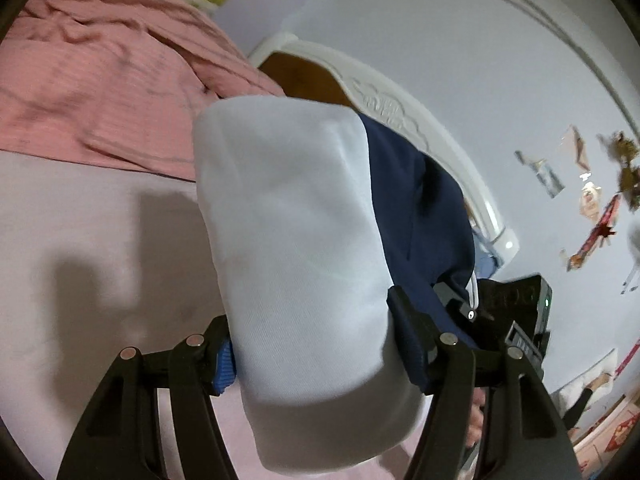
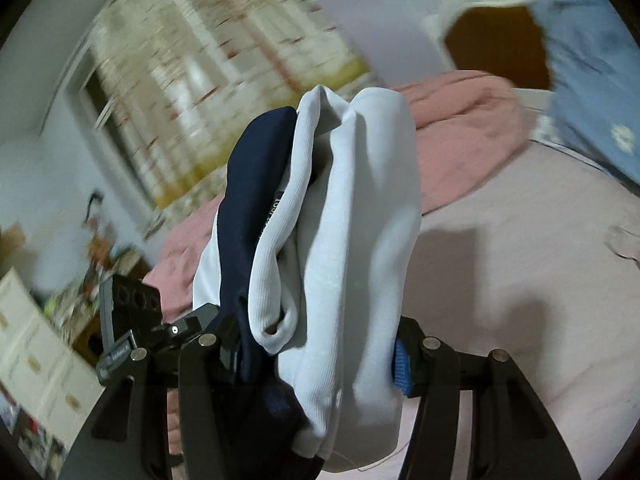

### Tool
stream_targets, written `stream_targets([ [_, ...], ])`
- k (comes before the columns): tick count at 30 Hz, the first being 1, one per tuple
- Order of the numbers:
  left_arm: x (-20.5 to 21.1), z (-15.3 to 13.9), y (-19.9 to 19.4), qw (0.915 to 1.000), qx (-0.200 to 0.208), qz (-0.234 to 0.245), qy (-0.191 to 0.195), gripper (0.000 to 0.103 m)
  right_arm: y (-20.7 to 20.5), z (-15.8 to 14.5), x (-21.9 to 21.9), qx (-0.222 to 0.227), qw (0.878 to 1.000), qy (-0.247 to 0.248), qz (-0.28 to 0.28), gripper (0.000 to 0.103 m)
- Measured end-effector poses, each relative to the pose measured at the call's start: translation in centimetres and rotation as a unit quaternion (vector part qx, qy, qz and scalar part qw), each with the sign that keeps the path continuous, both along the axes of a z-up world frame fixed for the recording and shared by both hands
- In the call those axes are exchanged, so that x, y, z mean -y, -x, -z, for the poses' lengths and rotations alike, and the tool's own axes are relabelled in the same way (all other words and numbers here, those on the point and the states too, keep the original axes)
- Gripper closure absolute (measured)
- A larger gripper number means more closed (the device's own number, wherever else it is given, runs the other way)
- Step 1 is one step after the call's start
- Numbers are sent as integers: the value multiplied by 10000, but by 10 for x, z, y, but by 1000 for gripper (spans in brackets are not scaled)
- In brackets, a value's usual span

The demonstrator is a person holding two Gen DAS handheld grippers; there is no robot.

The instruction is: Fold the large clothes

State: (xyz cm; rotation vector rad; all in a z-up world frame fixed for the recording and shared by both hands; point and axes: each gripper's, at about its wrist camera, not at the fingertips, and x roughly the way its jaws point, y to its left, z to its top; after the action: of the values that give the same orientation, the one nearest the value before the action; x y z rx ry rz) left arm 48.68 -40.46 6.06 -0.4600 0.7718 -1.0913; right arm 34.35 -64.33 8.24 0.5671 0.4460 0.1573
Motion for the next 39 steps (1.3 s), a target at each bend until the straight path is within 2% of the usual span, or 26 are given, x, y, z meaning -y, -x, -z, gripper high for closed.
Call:
stream_targets([
  [4, 67, 23, -10, 9993, 178, 40, -329, 39, -1, 49, 71, 42, 9976, -479, 498, 45],
  [6, 94, 44, -19, 9982, 78, 36, -598, 39, -7, 74, 99, -193, 9954, -659, 673, 45],
  [8, 109, 71, -30, 9967, -254, 50, -766, 39, -17, 97, 117, -653, 9904, -755, 957, 45],
  [10, 111, 94, -40, 9951, -519, -130, -836, 38, -25, 115, 124, -1063, 9863, -588, 1115, 45],
  [12, 99, 104, -34, 9967, -582, -171, -532, 34, -34, 118, 116, -1101, 9856, -499, 1181, 44],
  [13, 94, 105, -32, 9965, -591, -190, -554, 26, -35, 113, 112, -1057, 9868, -338, 1178, 43],
  [14, 91, 103, -32, 9953, -559, -316, -729, 13, -35, 110, 109, -1048, 9873, -158, 1187, 42],
  [16, 94, 101, -33, 9912, -342, -606, -1123, 1, -35, 107, 100, -1015, 9856, 194, 1335, 37],
  [17, 90, 98, -31, 9899, -212, -671, -1234, 1, -35, 106, 95, -996, 9839, 378, 1437, 34],
  [19, 83, 94, -27, 9870, 91, -836, -1371, 1, -30, 99, 81, -902, 9774, 866, 1706, 17],
  [20, 75, 92, -22, 9839, 301, -997, -1452, 1, -24, 94, 70, -755, 9725, 1177, 1861, 13],
  [21, 69, 86, -14, 9793, 559, -1194, -1538, 1, -17, 91, 61, -614, 9682, 1436, 1952, 9],
  [23, 57, 81, -1, 9673, 1053, -1539, -1720, 1, -8, 79, 42, -351, 9574, 1967, 2086, 9],
  [25, 44, 76, 21, 9530, 1567, -1681, -1974, 1, 3, 66, 27, -114, 9502, 2199, 2206, 7],
  [27, 28, 70, 50, 9305, 2314, -1775, -2218, 1, 14, 59, 14, 153, 9475, 2202, 2316, 0],
  [29, 12, 62, 79, 9049, 2970, -1989, -2311, 1, 26, 55, -5, 372, 9454, 2199, 2376, 0],
  [31, -3, 57, 99, 8947, 3212, -2127, -2260, 1, 34, 53, -22, 483, 9461, 2265, 2265, 0],
  [35, -24, 54, 123, 8731, 3552, -2554, -2151, 1, 52, 56, -55, 561, 9387, 2596, 2197, 0],
  [39, -31, 53, 130, 8607, 3737, -2856, -1948, 1, 70, 67, -77, 427, 9310, 2925, 2142, 0],
])
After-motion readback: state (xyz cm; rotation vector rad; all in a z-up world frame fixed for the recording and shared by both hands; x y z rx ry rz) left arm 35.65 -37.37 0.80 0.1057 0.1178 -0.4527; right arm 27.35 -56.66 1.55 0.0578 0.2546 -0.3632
